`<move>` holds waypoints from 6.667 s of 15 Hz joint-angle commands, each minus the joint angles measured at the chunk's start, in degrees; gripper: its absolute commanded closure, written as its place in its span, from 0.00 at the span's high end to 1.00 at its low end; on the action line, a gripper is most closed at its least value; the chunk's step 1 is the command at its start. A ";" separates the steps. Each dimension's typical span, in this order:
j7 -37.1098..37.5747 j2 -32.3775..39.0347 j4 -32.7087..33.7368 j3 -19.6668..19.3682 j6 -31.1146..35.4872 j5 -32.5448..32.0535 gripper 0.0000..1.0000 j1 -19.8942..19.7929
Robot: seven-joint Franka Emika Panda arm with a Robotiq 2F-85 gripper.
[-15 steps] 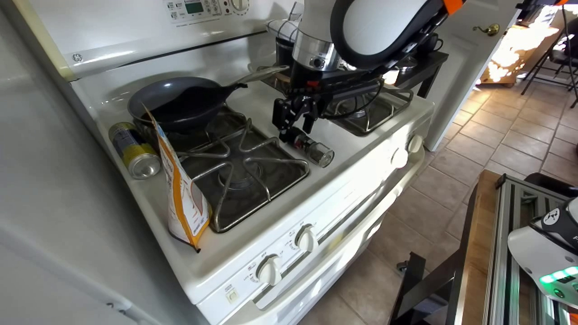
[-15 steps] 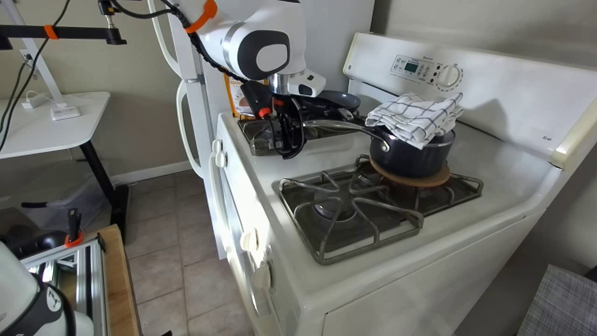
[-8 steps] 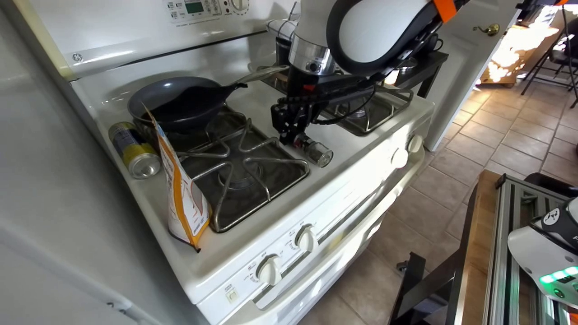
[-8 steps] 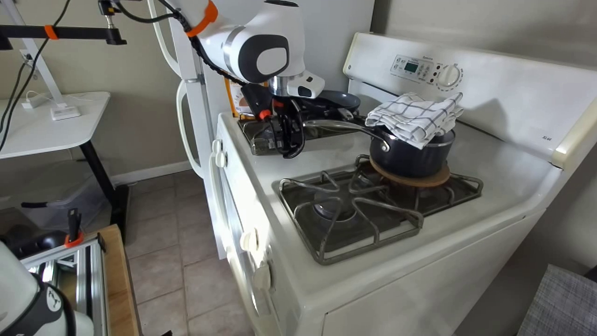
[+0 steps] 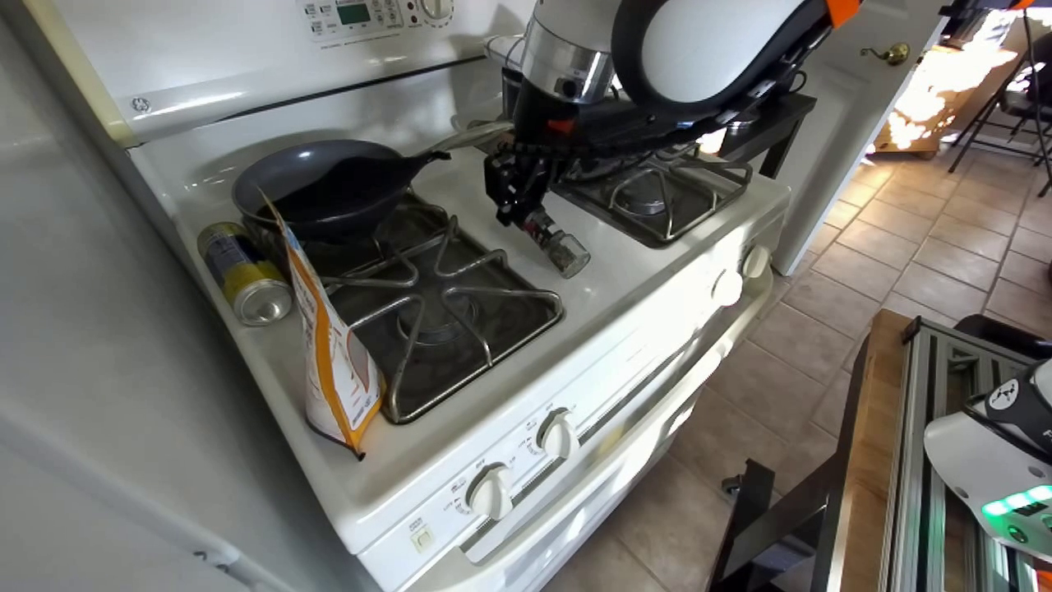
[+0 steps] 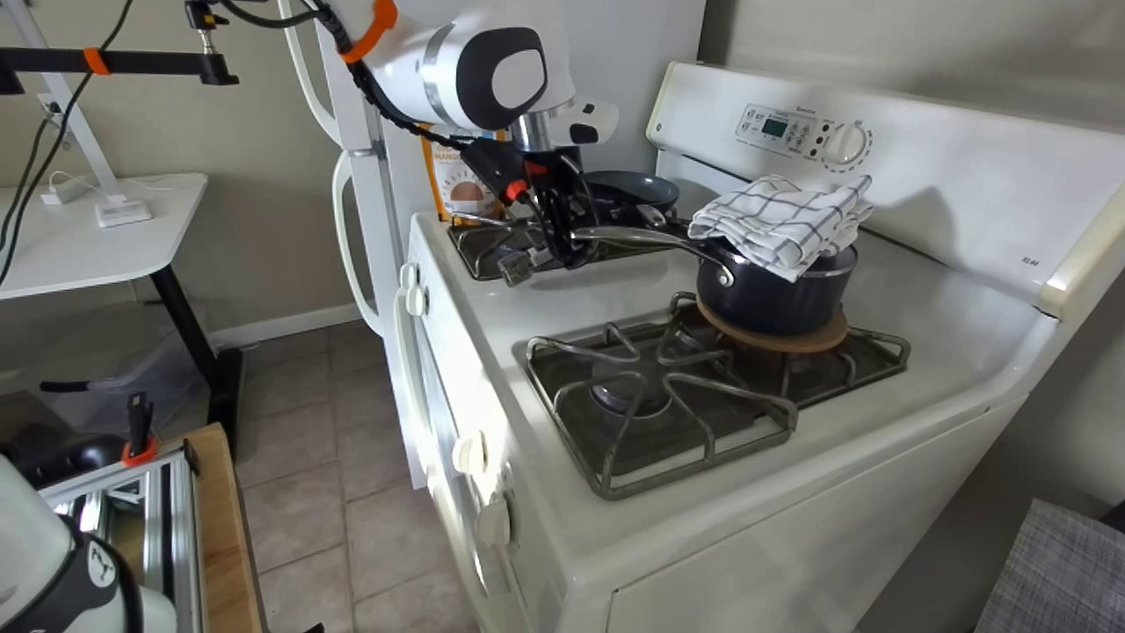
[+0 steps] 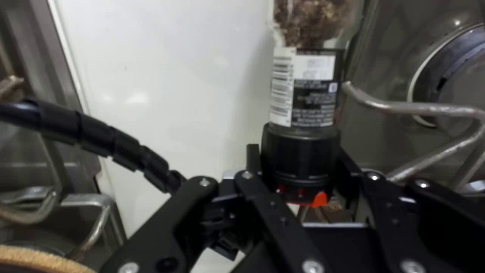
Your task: Move the spice bottle forward
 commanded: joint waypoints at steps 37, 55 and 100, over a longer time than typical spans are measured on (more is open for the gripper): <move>51.24 10.43 31.05 -6.99 -5.65 -69.04 0.19 2.32; 56.35 16.71 34.57 -6.27 -4.61 -72.76 0.19 2.79; 41.71 26.26 37.33 -9.53 4.44 -72.43 0.44 1.27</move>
